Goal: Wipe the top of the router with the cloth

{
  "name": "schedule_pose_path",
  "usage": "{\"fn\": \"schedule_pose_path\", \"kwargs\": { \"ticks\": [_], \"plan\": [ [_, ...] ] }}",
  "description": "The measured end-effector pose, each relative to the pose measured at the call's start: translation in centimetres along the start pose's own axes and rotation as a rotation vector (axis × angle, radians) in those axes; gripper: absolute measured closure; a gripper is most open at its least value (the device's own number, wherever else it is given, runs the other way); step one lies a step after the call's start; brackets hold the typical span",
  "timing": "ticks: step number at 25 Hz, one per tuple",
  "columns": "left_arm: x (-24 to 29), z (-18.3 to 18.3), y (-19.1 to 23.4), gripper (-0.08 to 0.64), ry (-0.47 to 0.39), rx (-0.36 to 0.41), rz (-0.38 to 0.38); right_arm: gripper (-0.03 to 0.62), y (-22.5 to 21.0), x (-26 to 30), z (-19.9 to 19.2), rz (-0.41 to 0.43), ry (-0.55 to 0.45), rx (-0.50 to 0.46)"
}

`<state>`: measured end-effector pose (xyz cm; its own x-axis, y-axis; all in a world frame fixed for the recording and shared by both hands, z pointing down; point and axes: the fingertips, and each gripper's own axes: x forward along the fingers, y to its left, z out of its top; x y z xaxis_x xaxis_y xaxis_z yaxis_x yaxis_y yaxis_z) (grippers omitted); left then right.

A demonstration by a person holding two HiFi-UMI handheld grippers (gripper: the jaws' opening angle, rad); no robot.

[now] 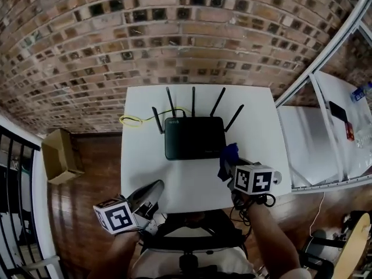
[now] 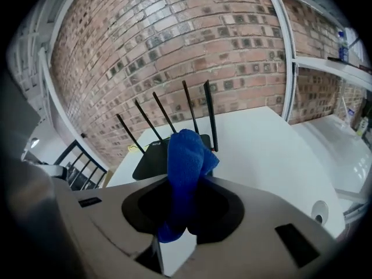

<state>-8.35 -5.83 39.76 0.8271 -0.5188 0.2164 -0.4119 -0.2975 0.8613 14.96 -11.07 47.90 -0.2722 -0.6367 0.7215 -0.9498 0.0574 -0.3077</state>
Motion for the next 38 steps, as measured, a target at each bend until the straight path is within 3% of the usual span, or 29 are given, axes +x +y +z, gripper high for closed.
{"fn": "schedule_pose_path", "kwargs": {
  "ticks": [5, 12, 16, 19, 27, 31, 38],
  "plan": [
    [1.0, 1.2, 0.9, 0.558, 0.029, 0.022, -0.012, 0.472, -0.8, 3.9, 1.9, -0.078, 0.047, -0.09],
    [2.6, 0.1, 0.1, 0.558, 0.064, 0.016, -0.039, 0.472, -1.9, 9.5, 5.4, -0.183, 0.136, -0.208],
    [2.1, 1.4, 0.6, 0.558, 0.042, 0.035, 0.0, 0.472, -2.3, 11.3, 7.4, -0.24, 0.17, -0.243],
    [2.0, 1.7, 0.9, 0.558, 0.028, 0.004, -0.016, 0.472, -2.9, 12.4, 8.7, -0.309, 0.179, -0.269],
    [1.2, 2.5, 2.5, 0.558, 0.03, -0.008, 0.0, 0.472, -4.6, 14.0, 7.2, -0.465, 0.264, -0.279],
    [0.8, 3.2, 3.0, 0.558, 0.041, 0.017, 0.024, 0.472, -4.5, 14.7, 7.2, -0.473, 0.279, -0.28],
    [0.7, 3.3, 3.9, 0.558, 0.034, -0.026, -0.004, 0.474, -3.3, 15.9, 7.1, -0.431, 0.329, -0.34]
  ]
}}
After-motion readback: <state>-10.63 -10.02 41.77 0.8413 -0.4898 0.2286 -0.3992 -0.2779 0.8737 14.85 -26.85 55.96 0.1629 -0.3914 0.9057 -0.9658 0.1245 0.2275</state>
